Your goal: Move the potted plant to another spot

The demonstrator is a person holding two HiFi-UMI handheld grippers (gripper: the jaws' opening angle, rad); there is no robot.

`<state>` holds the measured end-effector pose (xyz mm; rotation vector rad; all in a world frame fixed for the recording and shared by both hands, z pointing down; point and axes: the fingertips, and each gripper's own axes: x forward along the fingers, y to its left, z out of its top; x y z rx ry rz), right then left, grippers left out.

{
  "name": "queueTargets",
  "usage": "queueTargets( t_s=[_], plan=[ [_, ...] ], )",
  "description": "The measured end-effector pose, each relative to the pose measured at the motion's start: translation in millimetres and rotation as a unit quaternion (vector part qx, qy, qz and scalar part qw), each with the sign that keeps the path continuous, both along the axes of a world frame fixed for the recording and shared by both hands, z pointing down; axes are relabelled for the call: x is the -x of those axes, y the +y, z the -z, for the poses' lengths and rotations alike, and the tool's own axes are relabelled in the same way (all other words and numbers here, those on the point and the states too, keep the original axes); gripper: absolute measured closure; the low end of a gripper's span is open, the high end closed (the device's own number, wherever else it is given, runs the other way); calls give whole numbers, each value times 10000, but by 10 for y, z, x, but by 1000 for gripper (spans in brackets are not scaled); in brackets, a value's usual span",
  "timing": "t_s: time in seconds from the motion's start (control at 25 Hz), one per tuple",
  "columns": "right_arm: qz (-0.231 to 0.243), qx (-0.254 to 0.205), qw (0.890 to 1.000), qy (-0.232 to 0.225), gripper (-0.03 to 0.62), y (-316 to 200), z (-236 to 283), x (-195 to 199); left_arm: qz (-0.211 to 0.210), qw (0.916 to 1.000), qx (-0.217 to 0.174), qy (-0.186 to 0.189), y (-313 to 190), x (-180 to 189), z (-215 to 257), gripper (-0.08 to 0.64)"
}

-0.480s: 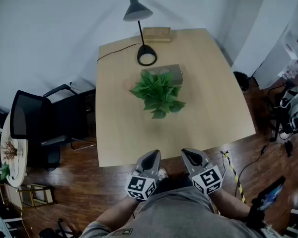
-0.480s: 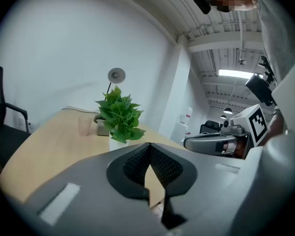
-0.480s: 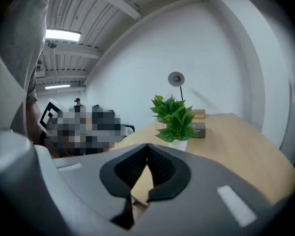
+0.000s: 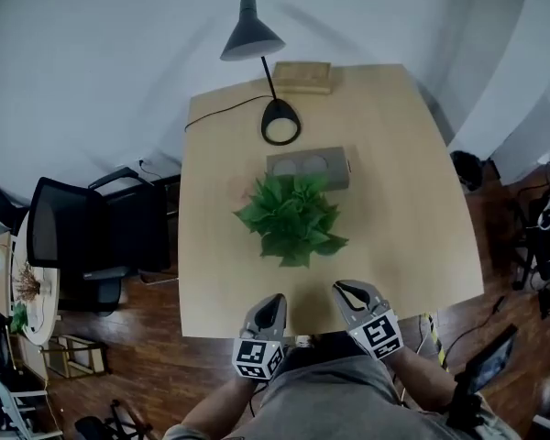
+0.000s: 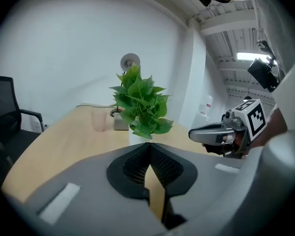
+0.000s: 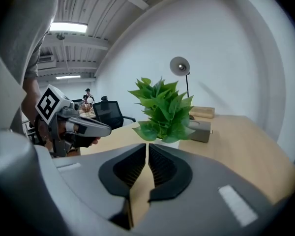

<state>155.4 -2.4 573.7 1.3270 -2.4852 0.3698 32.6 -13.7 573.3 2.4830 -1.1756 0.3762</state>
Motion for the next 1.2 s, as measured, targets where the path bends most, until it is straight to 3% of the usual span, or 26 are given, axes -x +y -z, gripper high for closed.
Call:
queueTargets(
  t_s=[0.2,0.44,0.76,1.2],
  plan=[
    [403,143,9990,96,391,-349,-367,-49,413,9991,-57,-111,-332,81,-168,566],
    [839,-8,9931,813,150,-633,-760,111,500,9982,168,-277,-423,275,-310,566],
    [1114,-327,9906,724,48,-1094,-844,367,425,9977,352,-394,-472,337,-424,566],
    [1179,-610,9901,456,18,-1485,-735,666,334,9972,447,-506,-554,400,-474,566]
  ],
)
